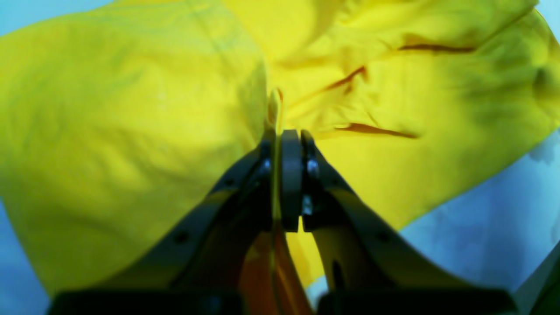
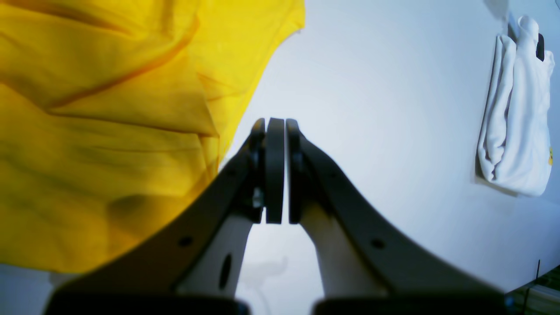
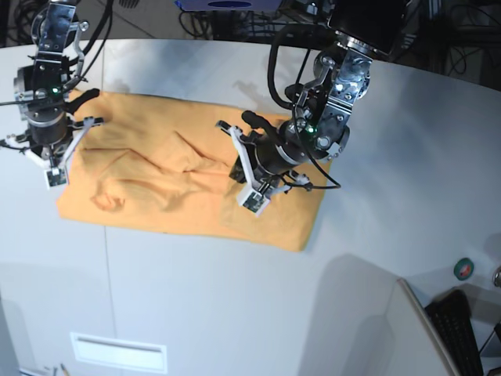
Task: Layout the t-shirt on the table in an organized manner, then fold the t-shirt properly
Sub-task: 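Carry the held strip end toward the right gripper with the left gripper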
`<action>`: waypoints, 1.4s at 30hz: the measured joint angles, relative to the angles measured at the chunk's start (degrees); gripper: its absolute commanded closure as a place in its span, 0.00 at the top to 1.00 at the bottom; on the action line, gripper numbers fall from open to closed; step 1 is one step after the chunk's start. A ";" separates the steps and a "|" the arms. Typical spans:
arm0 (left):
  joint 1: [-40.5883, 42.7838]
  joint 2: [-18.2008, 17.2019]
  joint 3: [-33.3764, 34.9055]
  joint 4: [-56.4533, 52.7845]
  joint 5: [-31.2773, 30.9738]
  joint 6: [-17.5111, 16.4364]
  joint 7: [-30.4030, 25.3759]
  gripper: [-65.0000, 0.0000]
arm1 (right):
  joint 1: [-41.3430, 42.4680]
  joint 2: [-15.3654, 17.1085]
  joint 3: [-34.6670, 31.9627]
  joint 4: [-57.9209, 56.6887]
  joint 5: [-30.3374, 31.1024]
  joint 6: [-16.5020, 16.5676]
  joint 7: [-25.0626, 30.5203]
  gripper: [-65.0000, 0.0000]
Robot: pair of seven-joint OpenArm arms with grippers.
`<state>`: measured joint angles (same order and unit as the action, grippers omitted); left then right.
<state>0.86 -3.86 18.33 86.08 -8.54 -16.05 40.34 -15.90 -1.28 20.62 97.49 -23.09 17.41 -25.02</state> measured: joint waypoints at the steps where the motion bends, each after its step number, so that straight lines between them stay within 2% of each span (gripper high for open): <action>1: -0.11 0.02 -0.02 -0.13 0.00 0.00 -0.02 0.00 | 0.00 0.02 0.00 0.00 0.00 0.00 0.00 0.00; 15: -0.57 0.24 0.00 -1.60 -0.09 0.00 -0.20 0.00 | 0.02 0.00 0.00 0.00 0.00 0.00 0.00 0.00; 20: -1.99 1.84 -0.13 -4.44 0.13 0.04 -0.24 0.00 | 0.00 0.00 0.00 0.00 0.00 0.00 0.00 0.00; 41: -1.99 1.90 -0.02 -4.79 -0.26 0.02 -0.22 0.00 | -0.02 0.00 0.00 0.00 0.00 0.00 0.00 0.00; 42: -1.99 1.90 -0.02 -4.79 -0.26 0.02 -0.22 0.06 | -0.02 0.00 0.00 0.00 0.00 0.00 0.00 0.00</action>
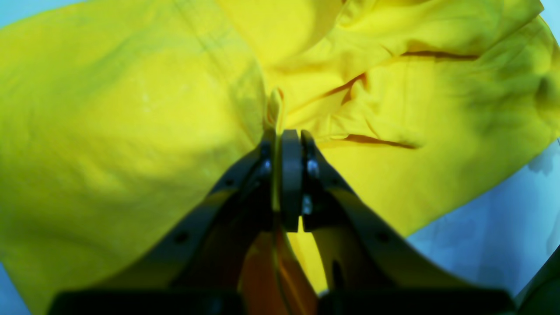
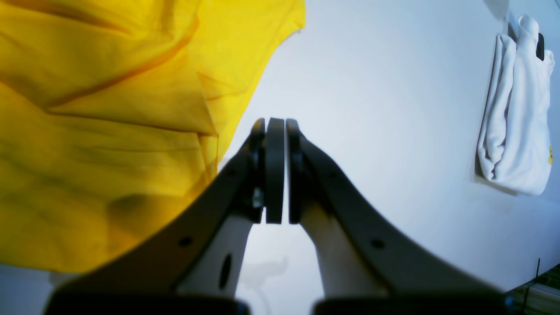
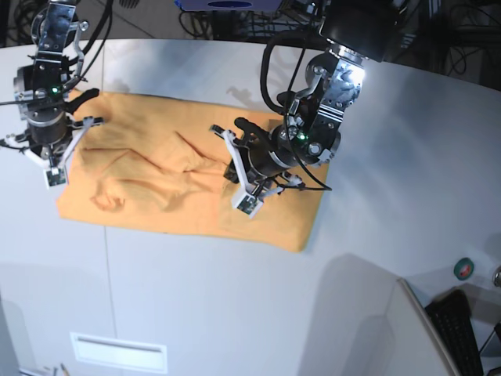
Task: Layout the t-shirt on the table in an organized manner, then fold the t-shirt properly
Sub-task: 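Carry the held strip end toward the right gripper with the left gripper, then release the strip end and smooth the folded shirt with both grippers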
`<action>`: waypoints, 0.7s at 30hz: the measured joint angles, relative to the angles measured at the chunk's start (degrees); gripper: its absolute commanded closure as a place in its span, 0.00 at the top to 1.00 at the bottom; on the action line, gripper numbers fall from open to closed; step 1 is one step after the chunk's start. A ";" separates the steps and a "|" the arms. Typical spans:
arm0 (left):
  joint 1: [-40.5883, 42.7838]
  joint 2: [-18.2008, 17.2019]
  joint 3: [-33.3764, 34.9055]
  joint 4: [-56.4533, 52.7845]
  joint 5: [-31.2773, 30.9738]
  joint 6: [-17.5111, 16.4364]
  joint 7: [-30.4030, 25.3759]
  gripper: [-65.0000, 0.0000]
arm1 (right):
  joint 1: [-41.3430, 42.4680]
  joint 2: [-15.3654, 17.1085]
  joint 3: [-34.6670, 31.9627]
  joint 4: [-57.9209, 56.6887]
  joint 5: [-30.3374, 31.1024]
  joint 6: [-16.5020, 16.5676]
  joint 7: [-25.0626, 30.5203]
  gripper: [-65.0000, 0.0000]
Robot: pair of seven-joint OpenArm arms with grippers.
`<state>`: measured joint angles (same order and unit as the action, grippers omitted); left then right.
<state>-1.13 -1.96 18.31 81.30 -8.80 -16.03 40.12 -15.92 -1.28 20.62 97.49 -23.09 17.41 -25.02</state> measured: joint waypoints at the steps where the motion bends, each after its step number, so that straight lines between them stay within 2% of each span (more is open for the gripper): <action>1: 0.00 0.02 0.02 0.00 -0.02 0.00 -0.02 0.15 | -0.02 0.00 0.00 0.00 0.00 0.00 -0.02 0.00; 3: 0.00 0.09 0.17 0.00 -0.02 0.00 0.00 0.37 | -0.02 0.00 0.00 0.00 0.00 0.00 -0.02 0.00; 6: 0.00 2.19 -0.11 -0.07 0.35 0.22 0.02 0.70 | -0.02 0.00 -0.02 -0.02 0.00 0.00 0.00 0.00; 8: -0.13 3.54 0.24 -0.07 -0.07 0.15 -0.02 0.85 | -0.02 0.00 -0.13 0.00 0.00 0.00 -0.02 0.00; 10: -0.13 5.07 0.28 -0.04 -0.07 -0.02 0.00 0.92 | -0.02 0.00 -0.11 0.00 0.00 0.00 -0.02 0.00; 12: -0.11 5.90 0.11 0.70 -0.15 -0.02 0.04 0.90 | -0.07 -0.09 -0.13 0.02 0.00 0.00 0.00 0.00; 16: 0.24 5.11 -2.16 4.63 -0.28 -0.02 -0.07 0.79 | -0.20 -0.44 -0.11 0.04 0.00 -0.02 0.00 0.00; 18: 1.49 4.04 -7.48 6.69 -0.81 -0.76 -0.63 0.64 | -0.22 -2.12 -0.13 0.63 -0.15 -0.07 -0.28 0.00; 19: 2.38 3.78 -11.34 7.32 -0.52 -0.28 -0.70 0.52 | -0.22 -2.84 -0.33 1.33 -0.15 1.18 -0.44 0.00; 21: 4.22 2.34 -19.30 7.32 -0.28 -0.09 -0.35 0.21 | -0.15 -3.52 -2.95 3.19 -0.90 4.83 -0.55 0.00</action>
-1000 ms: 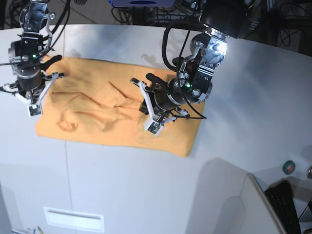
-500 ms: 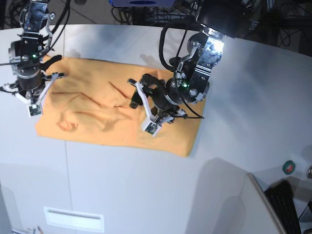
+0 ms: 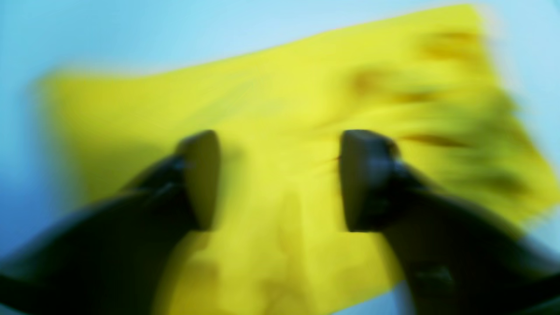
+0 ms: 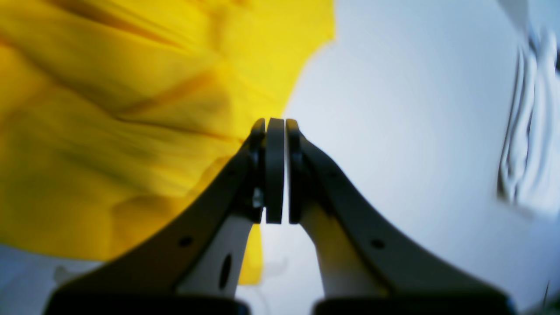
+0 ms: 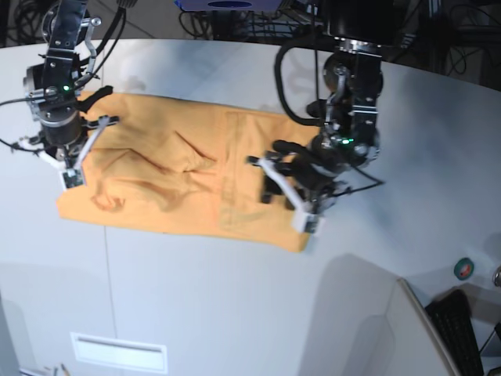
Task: Layout the t-shirt on the table in an organized manner, then fold the t-shirt properly
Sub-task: 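Release the strip end and smooth the folded shirt with both grippers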
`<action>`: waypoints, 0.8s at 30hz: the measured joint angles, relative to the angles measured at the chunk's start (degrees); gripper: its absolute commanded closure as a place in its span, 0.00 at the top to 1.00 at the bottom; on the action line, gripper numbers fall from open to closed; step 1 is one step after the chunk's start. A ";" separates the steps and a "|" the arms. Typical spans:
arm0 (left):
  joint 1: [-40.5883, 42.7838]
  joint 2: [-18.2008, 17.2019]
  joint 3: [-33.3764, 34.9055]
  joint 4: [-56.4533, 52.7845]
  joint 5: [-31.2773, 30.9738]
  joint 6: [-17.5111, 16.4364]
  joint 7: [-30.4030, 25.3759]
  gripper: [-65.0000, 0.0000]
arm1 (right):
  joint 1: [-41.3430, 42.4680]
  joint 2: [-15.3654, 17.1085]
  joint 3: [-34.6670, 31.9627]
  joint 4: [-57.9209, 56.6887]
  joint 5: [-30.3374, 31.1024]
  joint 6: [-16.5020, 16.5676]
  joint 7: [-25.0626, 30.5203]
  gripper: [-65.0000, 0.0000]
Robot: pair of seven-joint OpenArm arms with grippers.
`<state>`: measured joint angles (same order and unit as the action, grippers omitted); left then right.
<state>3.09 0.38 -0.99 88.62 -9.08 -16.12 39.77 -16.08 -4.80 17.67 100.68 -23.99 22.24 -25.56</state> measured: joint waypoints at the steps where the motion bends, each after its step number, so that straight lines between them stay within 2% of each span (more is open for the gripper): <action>1: 0.48 -1.03 -3.28 -0.52 0.70 -0.07 0.24 0.03 | 0.20 -0.26 -1.81 0.81 0.24 2.60 0.22 0.00; 2: 0.68 -1.86 -6.51 -1.44 1.01 0.61 0.37 0.00 | 0.52 -0.72 -3.96 1.25 0.87 4.61 0.50 0.00; 5: 1.25 -2.78 -13.88 -3.32 0.44 0.22 0.07 0.00 | 2.38 -1.60 -11.96 1.09 0.66 6.51 -0.11 0.00; 9: 5.07 -4.74 -20.48 -4.13 -0.37 -0.33 -0.09 0.00 | 7.87 -1.38 -23.67 -1.86 1.05 6.25 -0.96 0.00; 12: 8.15 -7.19 -23.21 -4.28 -5.79 0.31 -0.20 0.00 | 14.38 -2.27 -28.00 -11.69 1.29 6.56 -4.46 0.00; 14: 9.42 -8.50 -21.86 -4.31 -9.92 0.81 -5.75 0.00 | 16.87 -3.02 -26.93 -16.02 4.79 6.34 -5.53 0.00; 17: 10.05 -9.05 -15.30 -4.26 -11.82 0.20 -11.15 0.00 | 20.37 -2.64 -22.32 -17.59 18.18 6.08 -7.65 0.00; 19: 10.12 -8.28 -10.34 -4.28 -11.87 0.20 -13.55 0.00 | 24.02 -1.88 -21.05 -19.17 24.41 5.70 -10.75 0.00; 22: 7.41 -7.28 -4.33 -5.01 -11.98 -0.20 -14.95 0.00 | 27.19 -1.68 -21.38 -23.47 25.33 5.73 -12.04 0.00; 24: 3.06 -6.29 -2.43 -8.52 -12.04 2.62 -16.50 0.00 | 26.91 -1.84 -21.42 -25.92 25.29 6.03 -12.57 0.00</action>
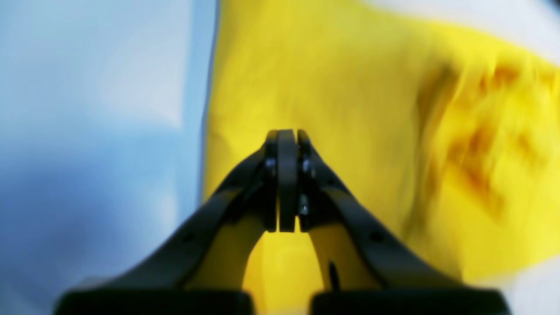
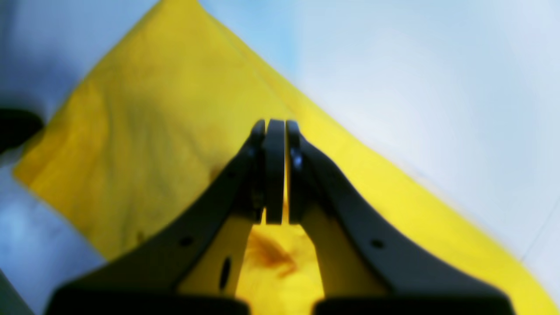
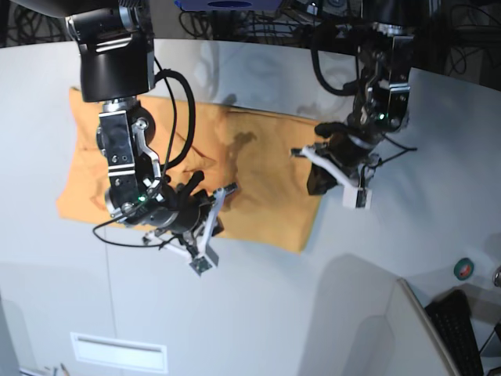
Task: Layout the t-shirt on the table in an organized manner, then fold the t-shirt properly
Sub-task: 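Release the strip end and smooth the folded shirt with both grippers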
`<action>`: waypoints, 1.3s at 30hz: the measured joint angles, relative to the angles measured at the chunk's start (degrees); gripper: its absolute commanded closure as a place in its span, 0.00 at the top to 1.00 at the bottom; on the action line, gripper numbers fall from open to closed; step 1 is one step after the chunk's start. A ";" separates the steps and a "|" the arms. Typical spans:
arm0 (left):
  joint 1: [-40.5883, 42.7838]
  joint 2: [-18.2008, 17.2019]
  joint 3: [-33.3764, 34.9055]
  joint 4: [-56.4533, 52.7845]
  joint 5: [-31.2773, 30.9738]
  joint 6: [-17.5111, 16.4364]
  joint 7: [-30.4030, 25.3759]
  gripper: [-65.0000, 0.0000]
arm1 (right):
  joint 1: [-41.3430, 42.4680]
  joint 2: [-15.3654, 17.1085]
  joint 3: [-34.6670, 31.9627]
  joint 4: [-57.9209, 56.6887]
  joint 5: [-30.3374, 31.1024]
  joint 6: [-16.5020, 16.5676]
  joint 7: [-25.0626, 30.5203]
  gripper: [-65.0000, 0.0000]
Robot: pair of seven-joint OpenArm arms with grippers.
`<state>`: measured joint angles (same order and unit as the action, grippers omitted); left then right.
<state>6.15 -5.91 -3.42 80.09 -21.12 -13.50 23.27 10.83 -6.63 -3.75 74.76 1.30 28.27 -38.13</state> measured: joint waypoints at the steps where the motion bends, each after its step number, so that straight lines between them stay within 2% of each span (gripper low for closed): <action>1: -2.19 0.15 0.70 -2.36 -0.09 2.36 -0.28 0.00 | -0.26 -0.04 -0.07 -1.07 -0.02 0.15 -0.76 0.00; 3: -4.61 0.33 0.79 -6.80 -0.15 4.66 -0.39 0.00 | 0.04 0.50 -1.53 -3.54 -0.20 0.28 -0.24 0.00; 8: -3.32 -0.28 0.57 -12.02 -0.15 4.66 -0.61 0.00 | 1.51 0.81 -5.51 -13.31 0.52 0.33 7.56 0.00; 12: -4.28 -0.79 0.63 -13.07 0.02 4.55 -0.22 0.00 | 0.33 1.75 -5.38 -16.72 -0.17 0.07 8.61 0.00; 18: -3.82 -1.38 0.61 -8.22 0.07 4.76 0.57 0.00 | -4.15 1.57 -5.68 -2.58 0.22 0.00 9.42 0.00; 22: -8.28 -1.03 1.53 -7.28 0.04 4.76 0.46 0.00 | -8.20 2.05 -5.44 4.50 -0.39 -0.15 5.33 0.00; 26: -14.86 -1.07 7.37 -13.07 0.02 4.55 -0.04 0.00 | -9.75 4.57 -5.35 7.26 -0.24 -0.13 5.46 0.00; 31: -20.96 -0.31 8.87 -26.10 -0.20 4.44 -0.13 0.00 | -10.88 6.01 -5.22 7.50 -0.22 -0.15 5.70 0.00; 32: -21.79 -0.57 8.85 -28.55 -0.20 4.52 -1.36 0.00 | -11.19 6.47 -5.25 7.50 -0.22 -0.15 5.33 0.00; 35: -23.30 -0.66 8.79 -35.39 -0.02 4.85 -9.77 0.00 | -12.00 7.43 -5.20 7.50 -0.22 -0.15 5.73 0.00; 39: -25.20 1.22 8.76 -39.41 0.02 5.18 -11.50 0.00 | -12.52 7.26 -2.80 7.52 -0.17 -0.15 6.01 0.00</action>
<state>-19.05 -4.69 5.34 40.69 -21.10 -8.32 11.77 -1.69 0.62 -6.55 82.28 1.13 28.12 -32.12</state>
